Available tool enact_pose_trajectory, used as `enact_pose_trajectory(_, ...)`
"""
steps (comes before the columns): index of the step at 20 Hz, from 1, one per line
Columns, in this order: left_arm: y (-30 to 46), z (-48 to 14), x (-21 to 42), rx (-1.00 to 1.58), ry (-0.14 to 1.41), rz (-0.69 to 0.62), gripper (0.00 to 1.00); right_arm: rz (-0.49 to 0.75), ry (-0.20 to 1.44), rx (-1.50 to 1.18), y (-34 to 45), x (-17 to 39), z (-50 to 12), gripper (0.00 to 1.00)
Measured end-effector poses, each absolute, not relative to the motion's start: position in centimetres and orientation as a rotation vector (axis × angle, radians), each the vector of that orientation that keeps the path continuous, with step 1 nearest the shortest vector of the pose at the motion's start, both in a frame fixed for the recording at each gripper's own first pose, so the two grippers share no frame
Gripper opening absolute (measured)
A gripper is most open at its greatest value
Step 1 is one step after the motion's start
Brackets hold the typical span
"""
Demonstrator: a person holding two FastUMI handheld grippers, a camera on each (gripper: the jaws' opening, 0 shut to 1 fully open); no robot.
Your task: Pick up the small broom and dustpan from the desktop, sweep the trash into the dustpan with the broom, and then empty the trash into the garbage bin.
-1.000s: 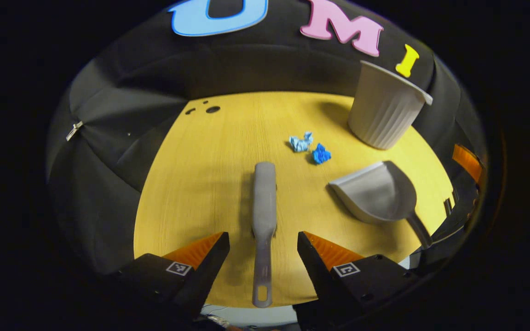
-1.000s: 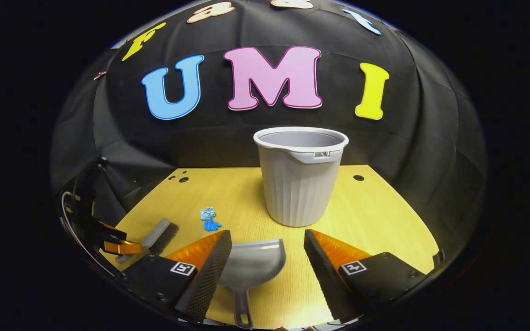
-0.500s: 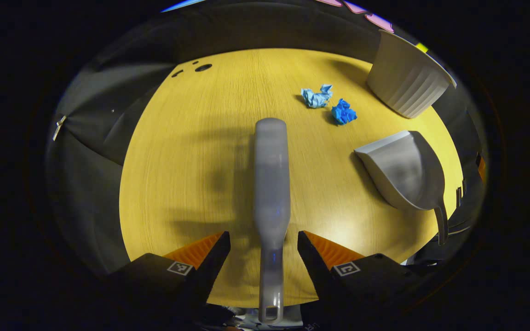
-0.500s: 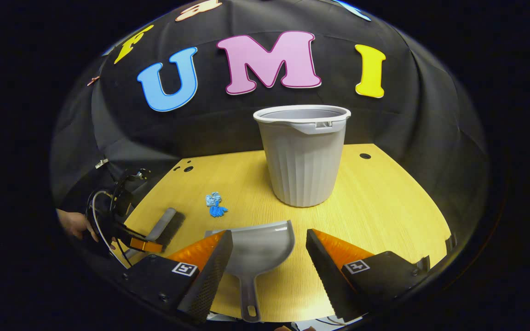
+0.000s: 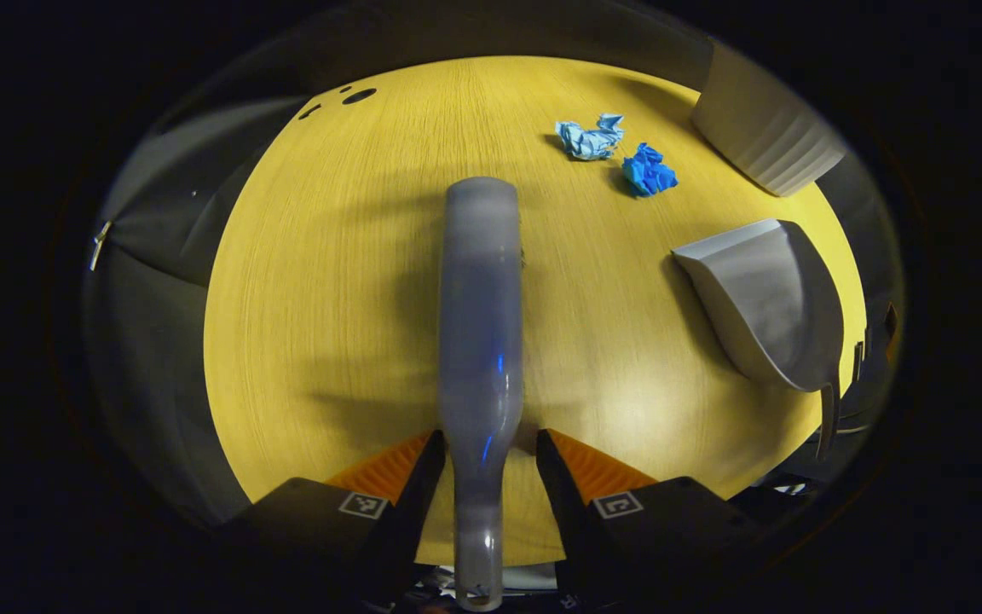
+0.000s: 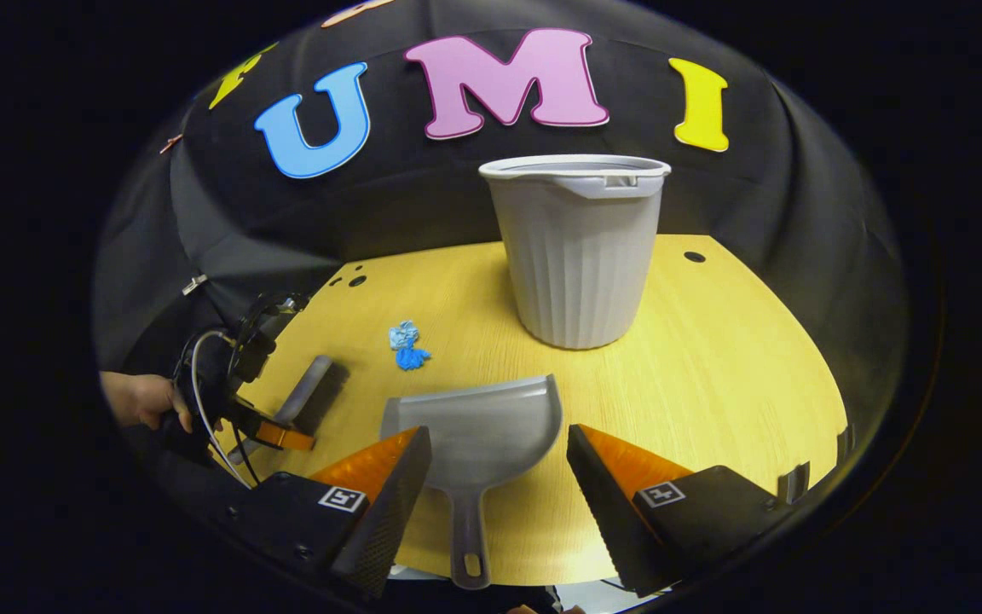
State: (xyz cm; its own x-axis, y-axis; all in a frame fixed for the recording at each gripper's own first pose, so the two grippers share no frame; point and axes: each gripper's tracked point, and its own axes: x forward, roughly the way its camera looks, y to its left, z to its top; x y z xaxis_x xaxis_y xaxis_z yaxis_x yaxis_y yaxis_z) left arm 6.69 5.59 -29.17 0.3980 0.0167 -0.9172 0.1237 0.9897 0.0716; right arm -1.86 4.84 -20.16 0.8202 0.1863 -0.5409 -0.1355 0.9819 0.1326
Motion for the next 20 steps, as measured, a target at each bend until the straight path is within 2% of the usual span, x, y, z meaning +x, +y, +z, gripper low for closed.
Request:
enact_pose_trajectory(4, 5.0, -29.3, 6.5, 0.123, 1.168, -0.068, 0.52, 0.209, 0.653, 0.102, 5.7, -1.8, -21.5, 0.99)
enact_pose_trajectory(6, 4.5, -29.3, 6.3, 0.111, 1.176, -0.076, 0.48, 0.225, 0.682, 0.126, 6.1, -1.7, -21.9, 0.99)
enact_pose_trajectory(7, 4.5, -29.4, 6.3, 0.103, 1.177, -0.075, 0.34, 0.233, 0.706, 0.136, 6.3, -1.9, -22.3, 0.99)
enact_pose_trajectory(8, 4.3, -29.4, 6.4, 0.105, 1.166, -0.08, 0.36, 0.241, 0.729, 0.147, 6.3, -2.1, -22.7, 0.99)
enact_pose_trajectory(9, 4.3, -29.4, 6.4, 0.104, 1.158, -0.083, 0.29, 0.246, 0.752, 0.158, 6.2, -2.3, -23.1, 0.99)
enact_pose_trajectory(11, 4.3, -29.1, 6.1, 0.079, 1.136, -0.069, 0.28, 0.259, 0.799, 0.175, 6.1, -2.9, -23.8, 0.99)
enact_pose_trajectory(12, 4.3, -28.9, 6.0, 0.068, 1.118, -0.059, 0.31, 0.267, 0.82, 0.176, 5.9, -3.2, -24.1, 0.99)
enact_pose_trajectory(13, 4.5, -28.5, 6.0, 0.066, 1.103, -0.046, 0.27, 0.275, 0.837, 0.169, 5.7, -3.5, -24.4, 0.99)
enact_pose_trajectory(16, 4.9, -26.9, 5.6, 0.055, 1.065, -0.019, 0.26, 0.33, 0.88, 0.134, 5.9, -4.5, -25.3, 0.99)
enact_pose_trajectory(17, 4.9, -26.2, 5.6, 0.048, 1.049, -0.012, 0.23, 0.353, 0.894, 0.128, 6.2, -4.7, -25.7, 0.99)
enact_pose_trajectory(18, 5.0, -25.5, 5.6, 0.046, 1.036, -0.004, 0.26, 0.369, 0.911, 0.118, 6.3, -5.1, -26.1, 0.99)
enact_pose_trajectory(20, 5.3, -24.0, 5.6, 0.044, 1.009, 0.01, 0.22, 0.384, 0.951, 0.105, 6.4, -5.5, -27.5, 0.99)
